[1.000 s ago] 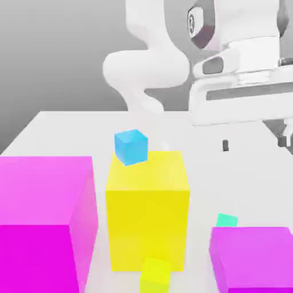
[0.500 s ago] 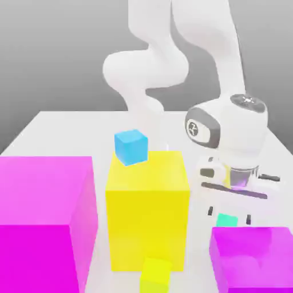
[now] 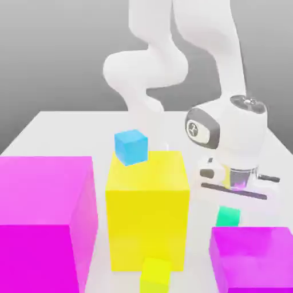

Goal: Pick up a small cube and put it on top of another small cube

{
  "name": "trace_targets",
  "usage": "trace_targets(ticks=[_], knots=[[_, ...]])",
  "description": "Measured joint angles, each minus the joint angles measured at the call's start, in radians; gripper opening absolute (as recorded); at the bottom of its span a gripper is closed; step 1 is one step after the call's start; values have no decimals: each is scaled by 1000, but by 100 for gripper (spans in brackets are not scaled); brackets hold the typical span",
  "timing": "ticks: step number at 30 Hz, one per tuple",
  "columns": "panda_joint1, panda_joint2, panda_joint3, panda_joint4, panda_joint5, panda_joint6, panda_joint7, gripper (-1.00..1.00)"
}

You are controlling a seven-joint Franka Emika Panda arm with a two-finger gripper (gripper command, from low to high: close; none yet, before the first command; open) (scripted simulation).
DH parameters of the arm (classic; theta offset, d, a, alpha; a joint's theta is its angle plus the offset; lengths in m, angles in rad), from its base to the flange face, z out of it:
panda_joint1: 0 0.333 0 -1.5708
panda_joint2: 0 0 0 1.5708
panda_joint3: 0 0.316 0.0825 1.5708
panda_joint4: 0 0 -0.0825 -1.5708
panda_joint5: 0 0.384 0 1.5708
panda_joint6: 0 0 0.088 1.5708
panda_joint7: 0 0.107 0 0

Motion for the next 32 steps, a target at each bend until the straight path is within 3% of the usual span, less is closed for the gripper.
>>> trace_targets(ticks=[7, 23, 25, 28, 29, 32], knots=[[0, -233, -43, 41, 11, -204, -333, -100], [-181, -807, -337, 117, -38, -894, -823, -100], [-213, -824, -374, 92, -12, -915, -810, -100], [-228, -798, -392, 11, -10, -816, -808, -100], [-231, -789, -394, -12, -11, -785, -808, 100], [-231, -789, -394, -12, -11, -785, -808, 100]])
